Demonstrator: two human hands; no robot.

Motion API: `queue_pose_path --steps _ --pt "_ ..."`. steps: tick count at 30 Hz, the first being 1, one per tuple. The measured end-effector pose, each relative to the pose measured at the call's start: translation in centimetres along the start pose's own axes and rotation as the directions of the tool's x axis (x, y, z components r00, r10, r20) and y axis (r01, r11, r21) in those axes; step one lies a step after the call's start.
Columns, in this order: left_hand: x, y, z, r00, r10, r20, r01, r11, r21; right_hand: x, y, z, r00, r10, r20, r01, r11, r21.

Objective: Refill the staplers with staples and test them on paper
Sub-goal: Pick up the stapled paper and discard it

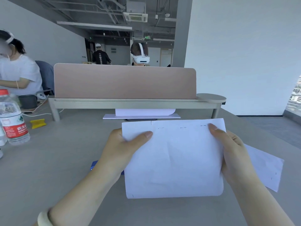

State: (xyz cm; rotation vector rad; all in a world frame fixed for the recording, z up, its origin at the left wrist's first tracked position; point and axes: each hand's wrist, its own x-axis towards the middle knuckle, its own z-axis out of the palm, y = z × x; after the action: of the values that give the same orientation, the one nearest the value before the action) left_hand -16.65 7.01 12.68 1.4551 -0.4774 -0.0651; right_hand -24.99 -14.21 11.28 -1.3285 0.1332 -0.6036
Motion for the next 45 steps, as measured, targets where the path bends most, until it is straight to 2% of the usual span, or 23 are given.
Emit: queue_pose_path --steps 10,14,16,18,20,22,25,27,28,31,36,39,42,45 --pt "-0.1 0.3 -0.4 0.999 0.046 0.016 -0.046 0.998 -0.033 -0.4 -0.7 0.7 1.000 -0.014 0.013 0.014 0.999 -0.034" --pt "0.0 0.0 -1.0 0.995 0.028 0.094 -0.024 0.999 -0.040 -0.3 -0.6 0.6 1.000 -0.012 0.004 0.012 1.000 -0.029" --pt "0.1 -0.7 -1.9 0.980 -0.005 0.198 -0.001 1.000 0.029 0.0 -0.6 0.4 1.000 0.000 -0.011 0.000 1.000 -0.031" --pt "-0.1 -1.7 -2.7 0.941 -0.100 0.322 0.044 0.983 0.178 0.5 -1.0 0.2 0.999 -0.006 -0.043 0.005 0.999 -0.037" --pt "-0.6 -2.6 -2.9 0.917 -0.182 0.354 0.064 0.945 0.321 1.2 -2.0 0.2 0.999 -0.009 -0.052 0.007 0.999 -0.039" --pt "-0.3 -2.7 -2.8 0.956 -0.158 0.246 0.074 0.945 0.319 2.1 -3.4 0.1 1.000 -0.022 0.020 0.023 0.998 -0.058" --pt "1.0 -1.1 -2.7 0.991 -0.098 0.087 0.086 0.988 0.132 3.6 -5.6 -0.4 0.970 -0.021 0.243 0.063 0.984 -0.164" --pt "2.0 0.1 -2.8 0.993 -0.087 0.077 0.086 0.996 0.019 3.6 -6.1 -0.7 0.914 0.052 0.403 0.075 0.953 -0.294" --pt "2.3 0.5 -2.9 0.992 -0.079 0.095 0.081 0.997 -0.010 3.6 -5.7 -1.0 0.896 0.096 0.433 0.078 0.927 -0.366" --pt "2.7 0.4 -3.1 0.976 -0.118 0.185 0.122 0.992 -0.013 3.0 -3.9 -1.1 0.900 0.142 0.412 0.063 0.893 -0.446" --pt "2.3 -1.3 -3.1 0.950 -0.175 0.259 0.163 0.984 0.070 3.2 -0.9 -2.2 0.918 0.164 0.362 -0.002 0.913 -0.409" --pt "2.4 -2.3 -3.4 0.936 -0.194 0.293 0.195 0.981 0.025 3.3 0.4 -3.3 0.898 0.194 0.394 -0.112 0.969 -0.222" --pt "2.6 -2.9 -3.3 0.926 -0.196 0.323 0.208 0.978 -0.003 3.3 1.2 -4.0 0.892 0.256 0.373 -0.250 0.966 -0.066" --pt "2.8 -3.0 -2.5 0.951 -0.162 0.262 0.132 0.983 0.125 3.8 2.2 -4.8 0.896 0.362 0.256 -0.341 0.932 -0.123"
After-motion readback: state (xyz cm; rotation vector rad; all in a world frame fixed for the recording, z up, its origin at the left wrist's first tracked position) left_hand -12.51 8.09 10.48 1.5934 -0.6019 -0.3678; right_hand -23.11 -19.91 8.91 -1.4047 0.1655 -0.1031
